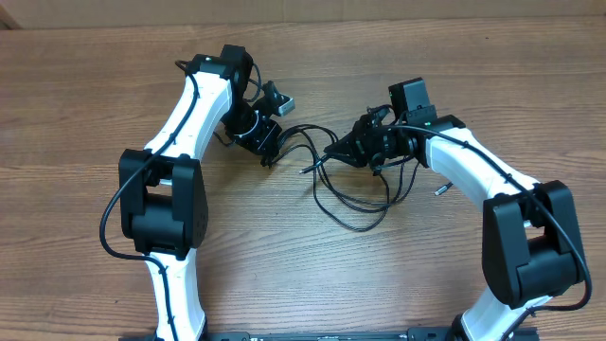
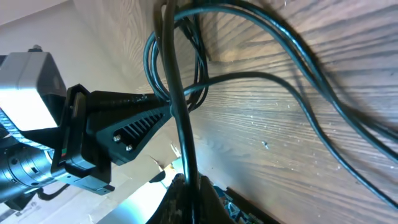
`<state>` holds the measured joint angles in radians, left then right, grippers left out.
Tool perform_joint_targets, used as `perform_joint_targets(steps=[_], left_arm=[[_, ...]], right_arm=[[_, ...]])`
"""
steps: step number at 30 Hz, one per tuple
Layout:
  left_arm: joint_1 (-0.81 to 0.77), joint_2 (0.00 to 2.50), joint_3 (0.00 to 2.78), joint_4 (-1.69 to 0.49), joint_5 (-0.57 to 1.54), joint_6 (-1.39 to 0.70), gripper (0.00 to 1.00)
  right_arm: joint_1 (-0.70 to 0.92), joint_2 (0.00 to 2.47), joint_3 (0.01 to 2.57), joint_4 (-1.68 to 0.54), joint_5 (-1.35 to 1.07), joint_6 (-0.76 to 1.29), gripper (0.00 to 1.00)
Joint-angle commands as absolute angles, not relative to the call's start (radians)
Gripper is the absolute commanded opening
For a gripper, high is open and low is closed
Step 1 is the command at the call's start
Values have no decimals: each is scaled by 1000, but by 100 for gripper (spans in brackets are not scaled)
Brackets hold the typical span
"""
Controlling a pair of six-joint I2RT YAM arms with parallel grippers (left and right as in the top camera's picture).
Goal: Untangle cables
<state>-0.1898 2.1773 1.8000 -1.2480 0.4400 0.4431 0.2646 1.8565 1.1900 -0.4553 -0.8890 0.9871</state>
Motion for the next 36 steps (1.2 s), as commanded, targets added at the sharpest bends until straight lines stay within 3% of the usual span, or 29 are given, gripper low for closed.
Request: perform_joint_targets(steps=[1,19,30,32,36], left_arm=[[-191,2183,1802,-1248,410,434,4],[-252,2183,1802,-1290,468,564,4],[-303,2183,1802,-1304,468,592,5],[-303,2183,1802,-1305,468,592,5],[-303,2183,1802,-1305,469,592,5]], right_arm=[[253,1847,1198,-453,-860,925,4],[254,1847,1198,-567,-250,881,4],[255,1847,1198,-428,-187,881,9],[255,1847,1198,-395,-187,881,17],[257,1847,1198,-351,-186,882,52]])
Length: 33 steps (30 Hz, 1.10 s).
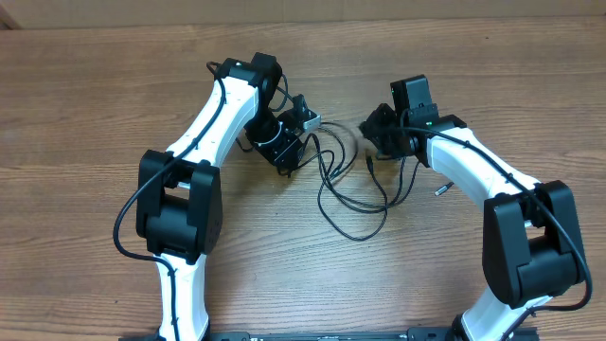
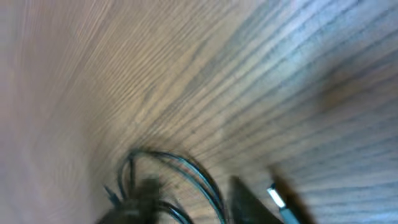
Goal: Untangle cables
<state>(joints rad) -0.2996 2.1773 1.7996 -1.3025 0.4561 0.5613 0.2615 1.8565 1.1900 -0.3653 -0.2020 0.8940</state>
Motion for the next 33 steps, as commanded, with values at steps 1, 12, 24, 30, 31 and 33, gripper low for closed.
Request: perform_joint_targets(steps=[1,12,24,30,31,33], left_arm=[[-303,2183,1802,-1305,469,592,5],[-302,2183,1802,-1300,531,591,4],[-301,2183,1802,-1235,612,331,4],[-302,2183,1802,-1227,628,290,4],[-302,2183,1802,-1225,633,286,4],[-301,2183,1802,-1220,652,282,4]], right_arm=[[258,1847,1198,-347,-187,882,57],[287,1847,1198,-507,-376,718,63],[302,1847,1198,-664,-498,558,53],[308,1847,1198,-663,-557,541,50],[308,1847,1198,-667,-559,540,50],[308,1847,1198,-676,-562,540,50]])
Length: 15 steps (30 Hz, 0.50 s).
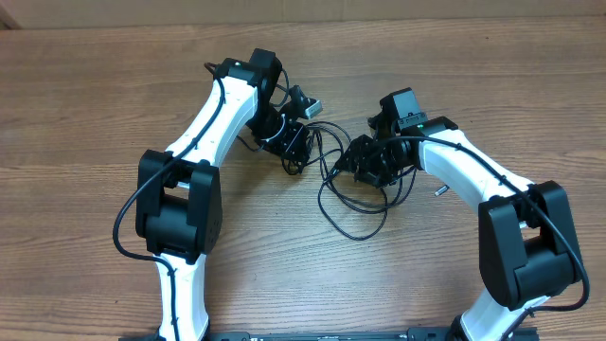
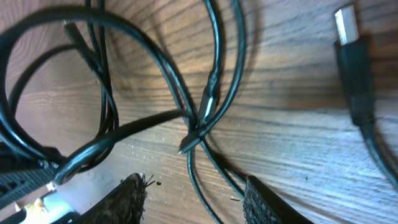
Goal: Untangle cables
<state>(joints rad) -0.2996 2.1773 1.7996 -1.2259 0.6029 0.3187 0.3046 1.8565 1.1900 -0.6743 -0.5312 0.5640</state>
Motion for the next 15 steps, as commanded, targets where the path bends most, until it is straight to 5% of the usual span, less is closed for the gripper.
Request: perform_joint_targets(steps=[1,10,15], left_arm=[[-301,2183,1802,-1218,663,281,5],[-296,2183,1802,-1214,689,117,4],[-260,2183,1802,-1210,689,-51,4]], right_arm=[[308,1847,1198,-679,-563,540,51],[296,1847,1197,-691,-575,526,42],[313,1847,1197,-682,-637,305,42]])
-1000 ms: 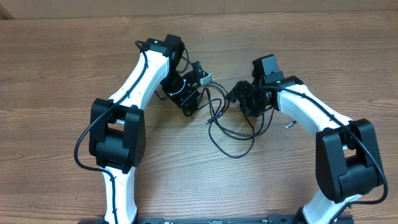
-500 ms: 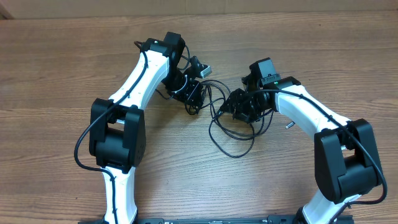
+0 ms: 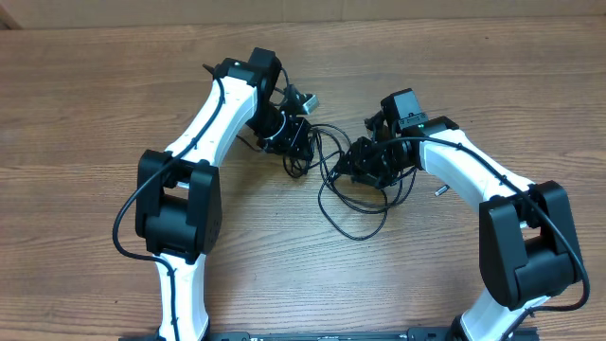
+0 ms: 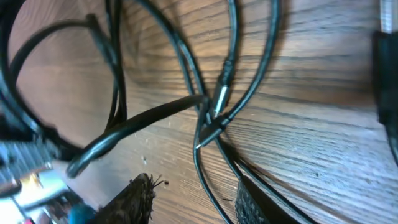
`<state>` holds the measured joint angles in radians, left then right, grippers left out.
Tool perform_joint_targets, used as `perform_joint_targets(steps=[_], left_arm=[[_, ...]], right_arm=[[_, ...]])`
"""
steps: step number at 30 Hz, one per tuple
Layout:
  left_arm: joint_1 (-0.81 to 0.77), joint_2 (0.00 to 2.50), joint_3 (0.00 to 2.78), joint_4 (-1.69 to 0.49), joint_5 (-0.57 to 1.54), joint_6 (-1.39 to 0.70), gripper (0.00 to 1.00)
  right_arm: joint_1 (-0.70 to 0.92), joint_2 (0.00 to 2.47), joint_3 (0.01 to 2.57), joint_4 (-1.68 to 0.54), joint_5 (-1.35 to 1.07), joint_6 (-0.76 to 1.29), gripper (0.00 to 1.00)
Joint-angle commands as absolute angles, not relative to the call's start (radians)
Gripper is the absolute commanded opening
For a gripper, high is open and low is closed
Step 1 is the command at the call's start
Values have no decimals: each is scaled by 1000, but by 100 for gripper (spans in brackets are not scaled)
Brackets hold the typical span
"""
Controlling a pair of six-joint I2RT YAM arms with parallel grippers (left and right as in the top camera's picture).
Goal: Untangle cables
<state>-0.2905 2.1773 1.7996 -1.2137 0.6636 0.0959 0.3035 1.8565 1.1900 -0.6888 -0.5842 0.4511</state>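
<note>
Thin black cables (image 3: 355, 204) lie in tangled loops on the wooden table between my two arms. My left gripper (image 3: 301, 154) sits at the tangle's left edge, shut on a cable strand that runs into its tips. My right gripper (image 3: 365, 170) is down on the tangle's upper right. In the right wrist view that gripper (image 4: 196, 202) stands open, its fingers (image 4: 138, 199) apart, with one thin cable (image 4: 205, 168) running between them. A crossing with a small silver plug (image 4: 219, 98) lies just beyond the fingertips.
A black USB plug (image 4: 388, 68) shows at the right edge of the right wrist view. A loose silver-tipped connector (image 3: 440, 189) lies on the wooden table (image 3: 85, 114) beside the right arm's forearm. Both white arms flank the tangle.
Little has changed. The left gripper has shifted slightly up and to the right with its strand. In the right wrist view the cable crossing sits a bit further right. The right gripper stays open.
At first my right gripper was shut on cables, with strands stretched toward the left gripper further left. Then it was back from the tangle, with the left gripper moved right and the loops slack. Then the right gripper stood open, low over the tangle, as now.
</note>
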Motion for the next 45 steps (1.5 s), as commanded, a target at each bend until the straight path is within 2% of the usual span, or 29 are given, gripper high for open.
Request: perform_joint_targets(steps=[1,6,7,8,16,24,45], left_arm=[[-249,2183,1802,-1209,689,-83,5],[-184,2183,1802,-1209,749,-181,4],[-171,2183,1802,-1216,774,-181,4],[-161,2183,1802,-1224,794,-181,4],[-95,2183,1802,-1303,857,-181,4],[-70,2183,1802,-1324,974,-180,4],[-81,2183,1802,-1381,1100,-165,4]], right_arm=[[319,1847,1197,-681,-659,258,42],[342,1847,1197,-638,-699,204,44],[345,1847,1197,-628,-707,204,56],[347,1847,1197,-618,-715,204,57],[383,1847,1197,-554,-758,187,47],[420,1847,1197,-495,-789,136,54],[421,1847,1197,-362,-817,155,55]])
